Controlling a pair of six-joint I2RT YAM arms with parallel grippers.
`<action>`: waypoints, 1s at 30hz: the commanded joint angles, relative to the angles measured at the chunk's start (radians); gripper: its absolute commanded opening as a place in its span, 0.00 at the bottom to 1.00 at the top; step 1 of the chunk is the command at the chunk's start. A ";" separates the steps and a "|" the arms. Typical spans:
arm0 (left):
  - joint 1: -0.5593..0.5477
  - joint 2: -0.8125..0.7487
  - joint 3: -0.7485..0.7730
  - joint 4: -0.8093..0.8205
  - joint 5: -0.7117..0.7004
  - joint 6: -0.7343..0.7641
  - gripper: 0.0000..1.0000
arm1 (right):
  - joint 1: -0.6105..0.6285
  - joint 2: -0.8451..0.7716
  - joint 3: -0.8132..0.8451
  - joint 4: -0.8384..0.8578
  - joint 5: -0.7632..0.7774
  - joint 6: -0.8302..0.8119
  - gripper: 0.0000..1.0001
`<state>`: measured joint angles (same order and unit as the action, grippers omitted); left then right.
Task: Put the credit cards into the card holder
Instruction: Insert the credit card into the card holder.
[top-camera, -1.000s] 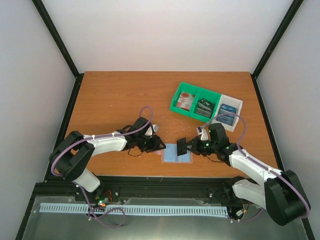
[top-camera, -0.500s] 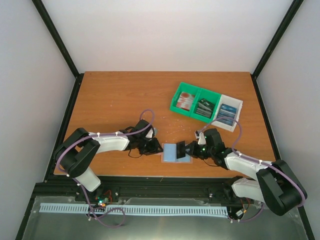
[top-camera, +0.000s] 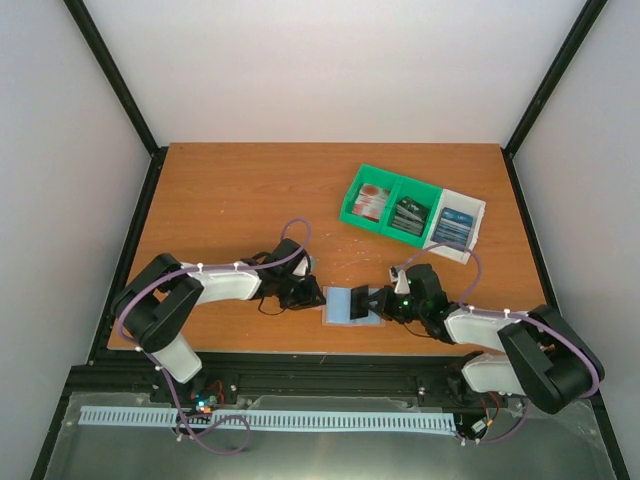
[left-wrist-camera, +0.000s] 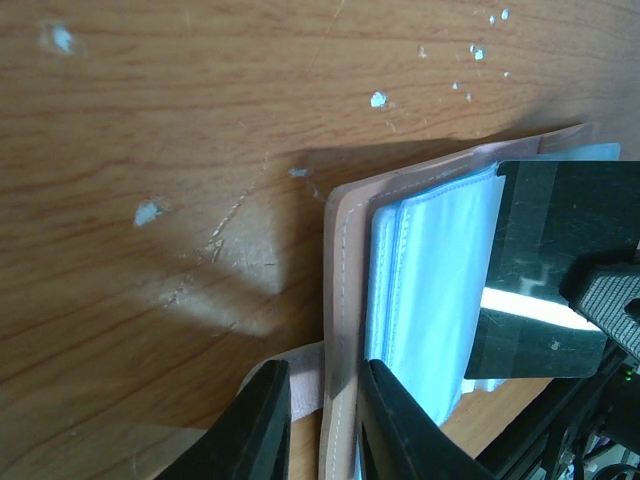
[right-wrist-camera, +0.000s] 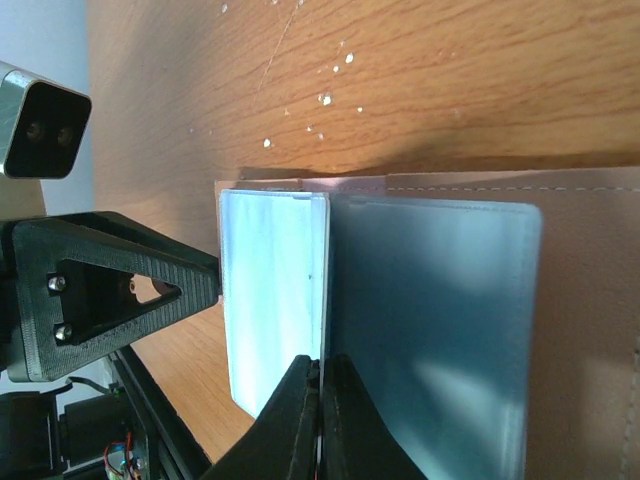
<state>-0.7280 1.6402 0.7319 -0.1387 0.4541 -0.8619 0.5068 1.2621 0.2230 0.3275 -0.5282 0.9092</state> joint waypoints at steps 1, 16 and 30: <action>-0.021 0.045 0.014 -0.053 -0.023 0.004 0.21 | 0.017 0.041 -0.028 0.132 -0.028 0.062 0.03; -0.031 0.068 0.018 -0.061 -0.042 -0.012 0.21 | 0.046 0.158 -0.053 0.299 -0.095 0.099 0.03; -0.031 0.058 0.025 -0.105 -0.099 -0.025 0.20 | 0.087 0.218 -0.047 0.386 -0.053 0.104 0.03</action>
<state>-0.7448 1.6596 0.7624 -0.1673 0.4191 -0.8772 0.5636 1.4582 0.1837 0.6567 -0.6125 1.0111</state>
